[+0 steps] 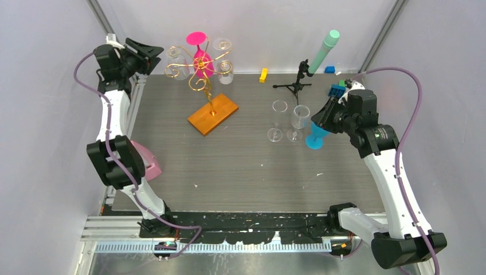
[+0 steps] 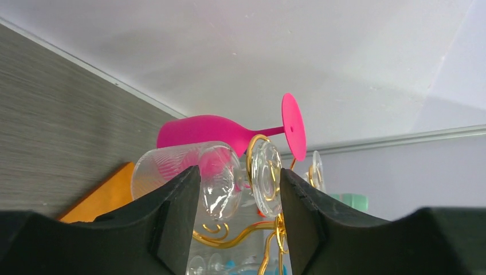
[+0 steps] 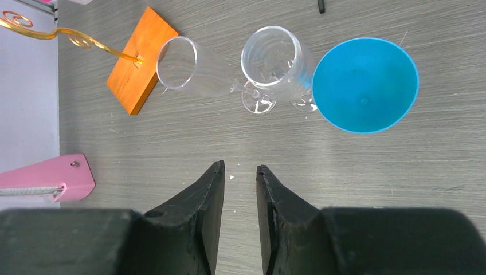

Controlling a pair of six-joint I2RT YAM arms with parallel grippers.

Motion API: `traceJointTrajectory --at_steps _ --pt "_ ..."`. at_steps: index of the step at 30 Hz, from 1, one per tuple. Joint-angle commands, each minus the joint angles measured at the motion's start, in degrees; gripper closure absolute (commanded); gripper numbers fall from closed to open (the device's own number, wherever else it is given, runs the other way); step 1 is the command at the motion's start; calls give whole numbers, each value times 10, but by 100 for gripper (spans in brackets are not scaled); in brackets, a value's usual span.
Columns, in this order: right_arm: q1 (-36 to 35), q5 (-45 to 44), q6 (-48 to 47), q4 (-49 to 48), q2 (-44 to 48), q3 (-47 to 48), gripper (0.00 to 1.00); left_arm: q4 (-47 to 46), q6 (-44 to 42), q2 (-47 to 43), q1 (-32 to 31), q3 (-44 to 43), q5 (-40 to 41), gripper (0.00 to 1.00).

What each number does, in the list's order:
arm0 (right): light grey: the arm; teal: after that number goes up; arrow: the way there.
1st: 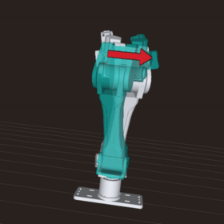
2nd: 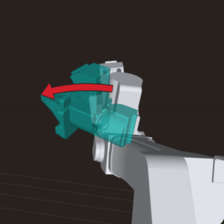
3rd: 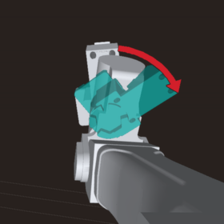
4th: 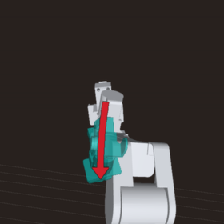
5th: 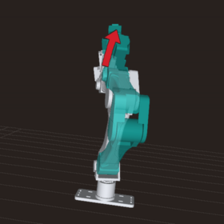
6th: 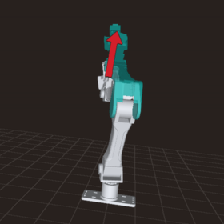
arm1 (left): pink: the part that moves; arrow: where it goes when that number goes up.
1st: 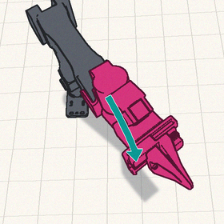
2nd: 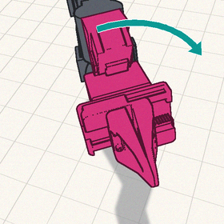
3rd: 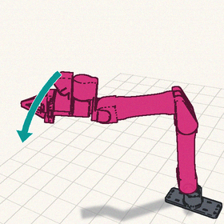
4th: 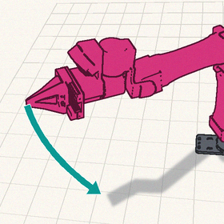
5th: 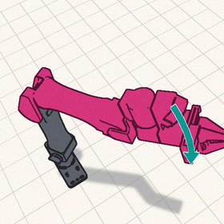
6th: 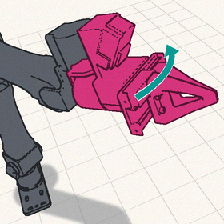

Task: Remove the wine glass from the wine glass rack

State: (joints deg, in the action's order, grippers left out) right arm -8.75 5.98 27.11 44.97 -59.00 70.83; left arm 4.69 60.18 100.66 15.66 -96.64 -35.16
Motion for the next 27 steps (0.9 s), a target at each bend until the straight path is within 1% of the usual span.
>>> traceJointTrajectory --at_steps 1,5,7,10,13,15,20,25,27 --pt "3 18 7 -26 16 -6 67 -108 69 7 -1 -4 -64 44" --pt "3 18 10 -27 20 -9 67 -124 80 8 -6 7 -73 42" --pt "3 21 13 -26 22 -10 67 -127 86 15 -10 2 -79 44" --pt "3 27 17 -26 30 -16 67 -137 108 35 -12 -15 -97 54" --pt "3 28 22 -29 38 -21 67 -165 139 48 -12 -12 -103 66" --pt "3 27 23 -28 41 -23 67 -179 151 51 -12 -9 -107 70" --pt "3 24 23 -26 47 -24 67 -180 158 48 -12 -2 -112 70" --pt "3 24 26 -27 47 -24 67 -180 158 46 -12 5 -114 76" --pt "3 24 26 -26 48 -24 67 -180 161 47 -12 4 -119 75"
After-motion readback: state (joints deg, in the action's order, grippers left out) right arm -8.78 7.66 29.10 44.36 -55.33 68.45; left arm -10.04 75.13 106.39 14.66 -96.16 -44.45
